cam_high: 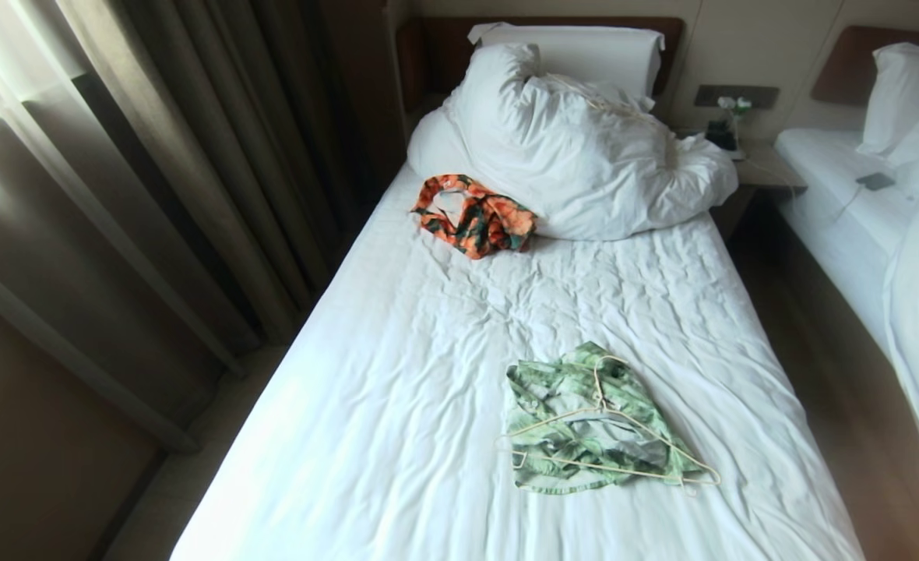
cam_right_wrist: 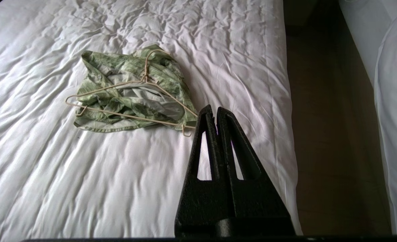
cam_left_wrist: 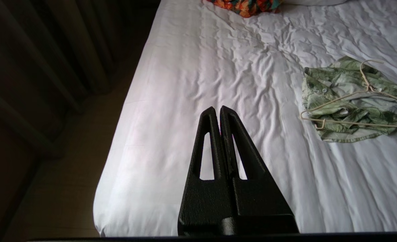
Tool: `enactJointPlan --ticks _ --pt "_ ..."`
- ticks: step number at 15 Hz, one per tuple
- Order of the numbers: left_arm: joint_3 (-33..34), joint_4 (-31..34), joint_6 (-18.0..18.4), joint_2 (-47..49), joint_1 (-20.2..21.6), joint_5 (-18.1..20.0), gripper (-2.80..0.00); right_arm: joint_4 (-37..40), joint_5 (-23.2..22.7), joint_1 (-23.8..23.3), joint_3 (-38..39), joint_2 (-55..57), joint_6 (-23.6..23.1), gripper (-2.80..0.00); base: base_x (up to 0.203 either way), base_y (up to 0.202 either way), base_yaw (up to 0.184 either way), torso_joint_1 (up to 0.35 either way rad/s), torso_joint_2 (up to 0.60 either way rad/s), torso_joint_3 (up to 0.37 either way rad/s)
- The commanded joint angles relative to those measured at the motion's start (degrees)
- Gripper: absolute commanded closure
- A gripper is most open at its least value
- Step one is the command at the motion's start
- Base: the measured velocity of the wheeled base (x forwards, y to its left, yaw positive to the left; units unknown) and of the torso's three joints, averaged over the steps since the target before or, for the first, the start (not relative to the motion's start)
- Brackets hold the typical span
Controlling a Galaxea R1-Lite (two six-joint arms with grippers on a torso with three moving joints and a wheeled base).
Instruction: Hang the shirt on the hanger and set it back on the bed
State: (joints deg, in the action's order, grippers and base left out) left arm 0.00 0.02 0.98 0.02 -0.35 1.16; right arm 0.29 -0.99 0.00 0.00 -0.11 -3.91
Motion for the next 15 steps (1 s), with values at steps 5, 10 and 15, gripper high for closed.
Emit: enactJointPlan --ticks 5,10,15 --pt "0.0 -0.2 -3.3 0.0 0.0 -1.7 0.00 0.1 0.0 0.0 0.1 0.0 0.0 0.00 0.000 0.000 0.000 0.000 0.00 0.000" --pt "0.0 -0.3 -3.3 0.0 0.0 -1.7 0.00 0.1 0.0 0.0 0.1 0.0 0.0 0.00 0.000 0.000 0.000 0.000 0.00 0.000" --pt "0.0 -0.2 -3.3 0.0 0.0 -1.7 0.00 0.1 0.0 0.0 0.0 0.0 0.0 0.00 0.000 0.000 0.000 0.000 0.00 0.000"
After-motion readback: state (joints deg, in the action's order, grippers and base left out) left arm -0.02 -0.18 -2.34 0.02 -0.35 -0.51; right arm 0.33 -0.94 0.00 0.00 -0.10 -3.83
